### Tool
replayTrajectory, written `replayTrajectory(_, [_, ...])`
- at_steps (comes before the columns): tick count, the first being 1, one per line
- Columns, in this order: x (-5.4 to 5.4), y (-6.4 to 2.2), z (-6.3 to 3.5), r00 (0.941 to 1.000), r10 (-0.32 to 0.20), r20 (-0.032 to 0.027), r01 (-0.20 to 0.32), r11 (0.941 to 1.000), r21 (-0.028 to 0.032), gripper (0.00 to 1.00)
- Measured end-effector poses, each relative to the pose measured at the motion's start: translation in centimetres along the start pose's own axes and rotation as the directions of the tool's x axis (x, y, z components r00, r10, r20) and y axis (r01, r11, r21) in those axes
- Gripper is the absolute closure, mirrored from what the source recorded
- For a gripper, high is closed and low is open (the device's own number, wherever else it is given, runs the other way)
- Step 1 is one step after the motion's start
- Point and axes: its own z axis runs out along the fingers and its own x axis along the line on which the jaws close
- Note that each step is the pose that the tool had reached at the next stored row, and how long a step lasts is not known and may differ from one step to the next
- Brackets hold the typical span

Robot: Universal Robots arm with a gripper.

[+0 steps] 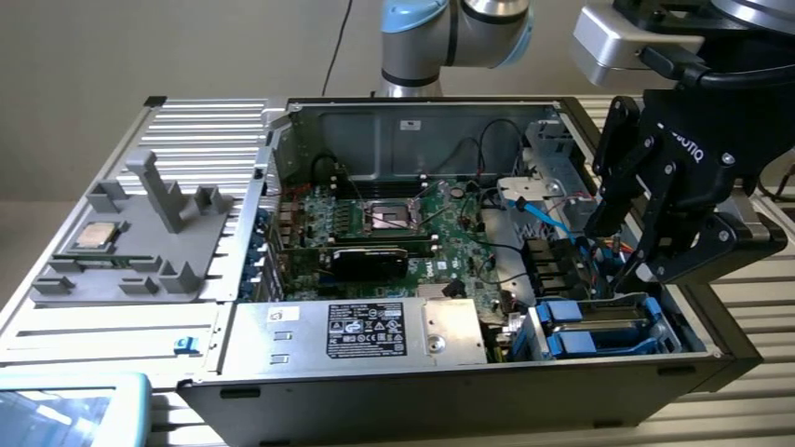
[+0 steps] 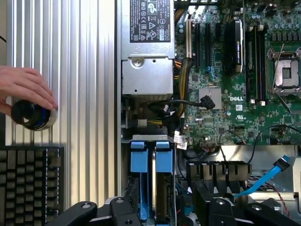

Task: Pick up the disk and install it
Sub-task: 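Pick up the disk, then insert the disk into the insertion slot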

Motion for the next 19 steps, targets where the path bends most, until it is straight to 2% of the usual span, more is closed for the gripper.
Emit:
replayTrajectory(9, [0.0,-0.01,-0.01,1.0,0.0,-0.0005,0.0,1.0,-0.0001,0.42])
replayTrajectory(19, [-0.3,-3.87,0.09,1.0,0.001,-0.0012,-0.001,1.0,-0.0006,0.42])
